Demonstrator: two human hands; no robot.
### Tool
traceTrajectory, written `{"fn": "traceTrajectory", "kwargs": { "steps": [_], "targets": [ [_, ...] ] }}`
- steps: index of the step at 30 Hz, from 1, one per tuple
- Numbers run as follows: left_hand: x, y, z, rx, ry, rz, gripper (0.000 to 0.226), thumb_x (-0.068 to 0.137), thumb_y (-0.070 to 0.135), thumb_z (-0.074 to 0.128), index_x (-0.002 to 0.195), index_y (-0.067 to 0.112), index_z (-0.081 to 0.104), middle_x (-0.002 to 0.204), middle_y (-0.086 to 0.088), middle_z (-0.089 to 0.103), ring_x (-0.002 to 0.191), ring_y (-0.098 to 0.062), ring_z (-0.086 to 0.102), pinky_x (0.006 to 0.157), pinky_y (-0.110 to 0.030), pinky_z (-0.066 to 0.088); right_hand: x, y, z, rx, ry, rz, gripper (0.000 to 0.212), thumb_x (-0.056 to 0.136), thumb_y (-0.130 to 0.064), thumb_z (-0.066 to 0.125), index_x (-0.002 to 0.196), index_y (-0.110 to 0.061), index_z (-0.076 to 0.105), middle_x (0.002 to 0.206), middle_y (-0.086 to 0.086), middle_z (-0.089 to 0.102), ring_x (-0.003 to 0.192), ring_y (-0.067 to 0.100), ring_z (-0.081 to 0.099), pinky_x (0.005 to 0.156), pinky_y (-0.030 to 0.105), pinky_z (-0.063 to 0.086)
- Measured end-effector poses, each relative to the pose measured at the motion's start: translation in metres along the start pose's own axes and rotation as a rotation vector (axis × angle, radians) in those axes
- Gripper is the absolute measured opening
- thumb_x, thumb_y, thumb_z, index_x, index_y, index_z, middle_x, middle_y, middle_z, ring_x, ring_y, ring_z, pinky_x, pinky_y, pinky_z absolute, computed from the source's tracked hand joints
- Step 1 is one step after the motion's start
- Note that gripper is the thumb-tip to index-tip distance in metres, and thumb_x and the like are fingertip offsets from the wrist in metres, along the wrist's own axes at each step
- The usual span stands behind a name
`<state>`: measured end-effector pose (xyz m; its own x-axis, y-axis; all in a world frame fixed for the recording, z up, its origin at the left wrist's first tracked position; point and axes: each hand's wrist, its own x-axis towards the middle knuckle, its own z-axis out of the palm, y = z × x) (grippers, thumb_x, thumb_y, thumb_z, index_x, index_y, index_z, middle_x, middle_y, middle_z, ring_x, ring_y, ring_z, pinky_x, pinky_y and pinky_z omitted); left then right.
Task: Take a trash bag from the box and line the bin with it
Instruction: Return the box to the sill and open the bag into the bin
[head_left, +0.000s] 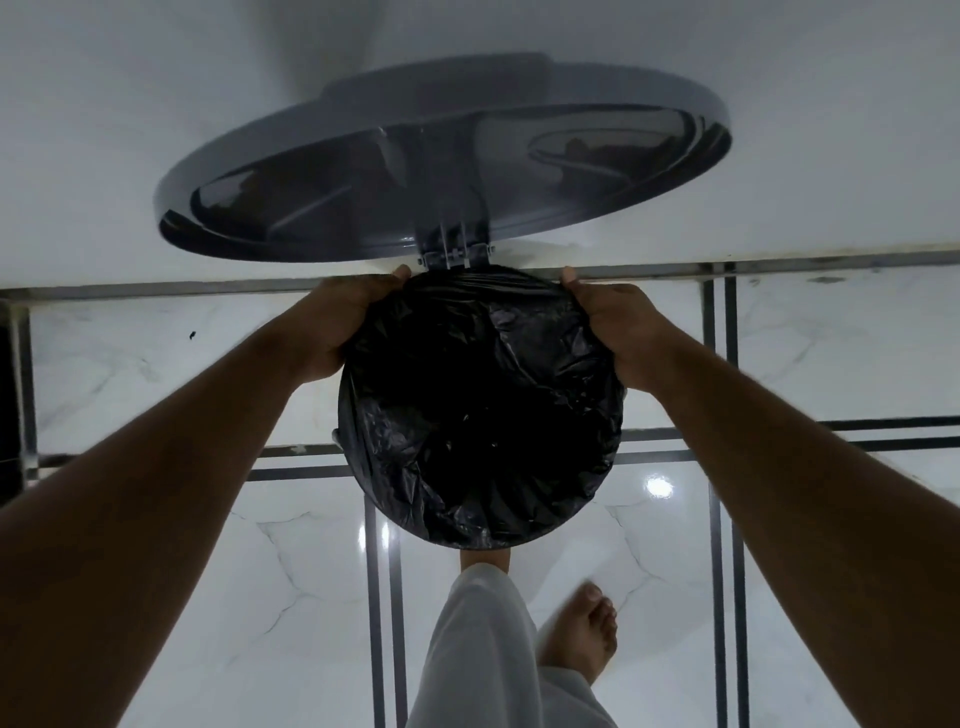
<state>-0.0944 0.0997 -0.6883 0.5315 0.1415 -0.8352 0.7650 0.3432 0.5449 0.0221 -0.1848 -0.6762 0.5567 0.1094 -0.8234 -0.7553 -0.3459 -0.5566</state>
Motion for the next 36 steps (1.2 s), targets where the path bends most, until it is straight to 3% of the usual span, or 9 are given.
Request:
{"fn": "traceTrajectory", "kwargs": {
  "steps": [4, 8, 12, 17, 20, 24, 28, 32, 36],
  "targets": [
    [-0.004, -0.001, 0.0, -0.028, -0.048, 0.02, 0.05, 0.104, 0.044, 0.069, 0.134, 0.005, 0.076, 0.127, -0.015, 0.079, 0.115, -0.028, 0.078, 0.101, -0.041, 0.064, 0.005, -0.003, 0.0, -0.02, 0.034, 0.029, 0.049, 0.106, -0.052, 0.07, 0.107, -0.005, 0.082, 0.105, 0.015, 0.086, 0.097, 0.031, 0.083, 0.088, 0.04, 0.068],
    [0.004, 0.001, 0.005, 0.107, 0.029, 0.041, 0.039, 0.104, 0.038, 0.072, 0.126, 0.006, 0.079, 0.121, -0.011, 0.083, 0.114, -0.025, 0.08, 0.101, -0.037, 0.064, 0.013, -0.001, 0.0, -0.175, 0.015, 0.057, 0.043, 0.106, -0.049, 0.072, 0.096, -0.007, 0.078, 0.089, 0.008, 0.078, 0.087, 0.027, 0.077, 0.077, 0.032, 0.06],
    [0.003, 0.008, -0.008, 0.224, -0.074, -0.075, 0.041, 0.099, 0.043, 0.074, 0.125, 0.011, 0.079, 0.126, -0.009, 0.08, 0.118, -0.027, 0.074, 0.108, -0.045, 0.055, 0.018, -0.002, -0.009, -0.148, -0.059, 0.14, 0.044, 0.102, -0.041, 0.08, 0.113, 0.002, 0.082, 0.103, 0.014, 0.084, 0.114, 0.037, 0.08, 0.103, 0.042, 0.064],
    [-0.028, -0.017, -0.03, 0.569, 0.099, -0.185, 0.025, 0.11, 0.013, 0.053, 0.118, 0.013, 0.076, 0.1, -0.005, 0.073, 0.085, -0.023, 0.068, 0.093, -0.043, 0.054, -0.008, 0.02, -0.024, -0.171, 0.091, 0.128, 0.043, 0.104, -0.055, 0.072, 0.113, -0.014, 0.083, 0.122, 0.007, 0.083, 0.12, 0.03, 0.075, 0.11, 0.05, 0.058],
    [-0.068, -0.047, -0.031, 0.37, 0.224, -0.21, 0.026, 0.112, 0.014, 0.051, 0.124, 0.009, 0.073, 0.105, -0.008, 0.073, 0.082, -0.023, 0.07, 0.085, -0.038, 0.053, -0.048, 0.057, -0.037, -0.057, 0.159, 0.168, 0.045, 0.111, -0.052, 0.06, 0.121, -0.014, 0.08, 0.129, 0.006, 0.08, 0.119, 0.027, 0.075, 0.108, 0.046, 0.061],
    [-0.125, -0.098, -0.023, -0.094, 0.219, -0.314, 0.027, 0.113, 0.024, 0.054, 0.13, 0.015, 0.073, 0.12, -0.008, 0.078, 0.118, -0.036, 0.075, 0.097, -0.042, 0.057, -0.106, 0.102, -0.036, 0.195, 0.153, 0.285, 0.046, 0.113, -0.058, 0.054, 0.135, -0.024, 0.075, 0.13, -0.003, 0.08, 0.119, 0.019, 0.075, 0.101, 0.041, 0.06],
    [-0.162, -0.13, 0.005, -0.458, 0.211, -0.37, 0.021, 0.108, 0.032, 0.064, 0.121, 0.02, 0.076, 0.124, -0.004, 0.08, 0.118, -0.027, 0.076, 0.103, -0.042, 0.057, -0.139, 0.122, -0.023, 0.376, 0.134, 0.367, 0.028, 0.113, -0.036, 0.064, 0.135, -0.023, 0.075, 0.13, 0.003, 0.082, 0.119, 0.025, 0.078, 0.109, 0.047, 0.06],
    [-0.174, -0.138, 0.029, -0.596, 0.221, -0.318, 0.027, 0.103, 0.038, 0.07, 0.122, 0.022, 0.078, 0.118, 0.001, 0.082, 0.116, -0.019, 0.075, 0.107, -0.04, 0.055, -0.153, 0.121, -0.012, 0.451, 0.177, 0.382, 0.033, 0.11, -0.046, 0.068, 0.131, -0.022, 0.077, 0.123, 0.0, 0.085, 0.116, 0.022, 0.08, 0.104, 0.042, 0.063],
    [-0.175, -0.143, 0.037, -0.627, 0.286, -0.287, 0.024, 0.109, 0.022, 0.067, 0.132, 0.019, 0.075, 0.132, 0.0, 0.08, 0.123, -0.019, 0.075, 0.107, -0.037, 0.057, -0.158, 0.126, -0.008, 0.492, 0.173, 0.362, 0.03, 0.109, -0.038, 0.071, 0.133, -0.021, 0.075, 0.122, -0.004, 0.085, 0.122, 0.022, 0.077, 0.1, 0.038, 0.063]
  ]
}}
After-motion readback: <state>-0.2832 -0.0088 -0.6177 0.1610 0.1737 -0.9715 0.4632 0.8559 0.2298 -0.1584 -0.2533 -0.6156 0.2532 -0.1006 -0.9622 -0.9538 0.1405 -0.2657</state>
